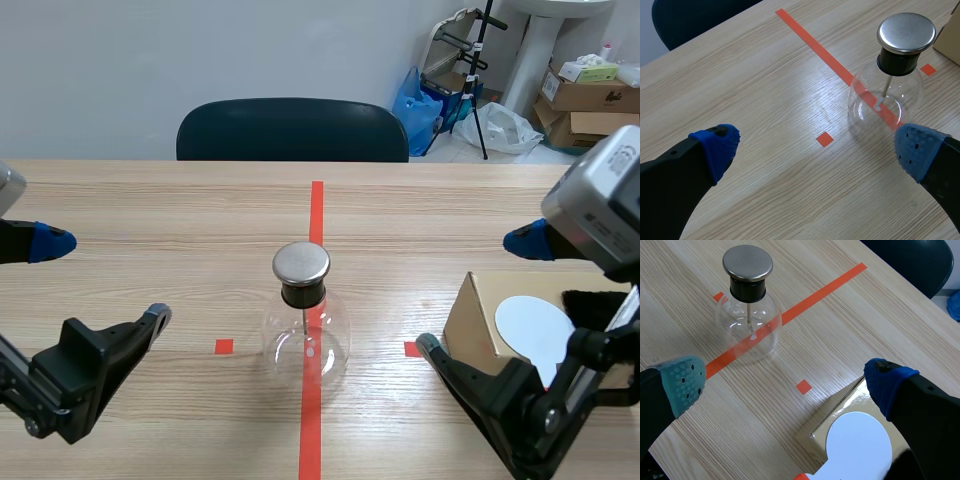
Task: Do the electroscope experiment
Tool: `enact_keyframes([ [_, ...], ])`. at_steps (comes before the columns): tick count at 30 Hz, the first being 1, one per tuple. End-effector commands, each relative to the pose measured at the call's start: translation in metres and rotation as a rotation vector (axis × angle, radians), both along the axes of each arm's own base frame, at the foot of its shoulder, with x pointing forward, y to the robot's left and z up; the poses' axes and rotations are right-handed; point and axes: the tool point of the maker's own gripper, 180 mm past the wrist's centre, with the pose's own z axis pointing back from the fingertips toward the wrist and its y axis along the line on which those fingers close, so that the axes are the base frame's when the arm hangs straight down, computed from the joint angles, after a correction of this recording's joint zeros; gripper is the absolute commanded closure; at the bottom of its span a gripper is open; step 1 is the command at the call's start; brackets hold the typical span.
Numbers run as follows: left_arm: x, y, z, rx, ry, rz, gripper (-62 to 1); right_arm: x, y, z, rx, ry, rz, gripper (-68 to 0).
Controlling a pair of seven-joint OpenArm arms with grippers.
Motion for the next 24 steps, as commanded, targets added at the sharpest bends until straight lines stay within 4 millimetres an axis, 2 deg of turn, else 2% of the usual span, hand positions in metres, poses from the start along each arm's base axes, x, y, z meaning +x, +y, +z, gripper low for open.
enact_keyframes([
  [1, 0.0034, -0.0014, 0.0077, 0.016, -0.04, -0.01, -62.3, 0.005, -0.0001, 0.0073, 0.008, -0.027, -0.001, -67.9],
  [4, 0.004, 0.0, 0.0074, 0.069, -0.065, -0.027, -62.3, 0.005, -0.0001, 0.0073, 0.008, -0.027, -0.001, -67.9],
  [24, 0.0042, 0.001, 0.0069, 0.071, -0.063, -0.021, -62.3, 0.005, -0.0001, 0.0073, 0.008, -0.027, -0.001, -67.9],
])
